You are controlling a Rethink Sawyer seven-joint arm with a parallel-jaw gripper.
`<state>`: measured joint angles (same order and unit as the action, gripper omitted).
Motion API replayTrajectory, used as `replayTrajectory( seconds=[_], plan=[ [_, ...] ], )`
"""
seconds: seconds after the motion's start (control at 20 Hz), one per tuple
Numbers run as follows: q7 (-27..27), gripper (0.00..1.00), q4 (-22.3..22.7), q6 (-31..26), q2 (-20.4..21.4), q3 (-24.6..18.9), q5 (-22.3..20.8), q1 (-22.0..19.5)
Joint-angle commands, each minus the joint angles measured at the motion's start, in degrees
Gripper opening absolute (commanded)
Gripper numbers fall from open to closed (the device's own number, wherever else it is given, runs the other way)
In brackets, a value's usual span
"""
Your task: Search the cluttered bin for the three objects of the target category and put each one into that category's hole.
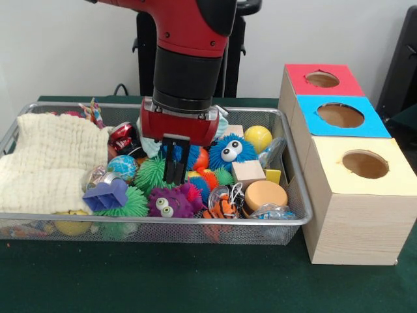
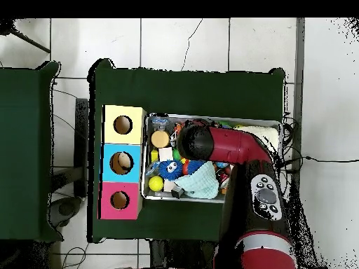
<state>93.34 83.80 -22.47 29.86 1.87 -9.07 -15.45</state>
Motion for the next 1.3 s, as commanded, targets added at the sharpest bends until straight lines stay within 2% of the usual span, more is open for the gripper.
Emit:
replayTrajectory(
  seconds=[0.05, 0.5, 0.8, 1.3],
  plan=[
    [10.15, 0.0, 3.7, -4.59, -1.96, -0.44, 2.48, -0.03],
    [12.08, 0.0, 2.12, -5.01, -3.51, 1.37, 4.12, 2.23],
    [14.46, 0.0, -1.86, -7.03, -6.05, 3.86, 7.04, 5.35],
    [12.92, 0.0, -4.42, -8.71, -7.53, 5.55, 10.31, 6.91]
  ],
)
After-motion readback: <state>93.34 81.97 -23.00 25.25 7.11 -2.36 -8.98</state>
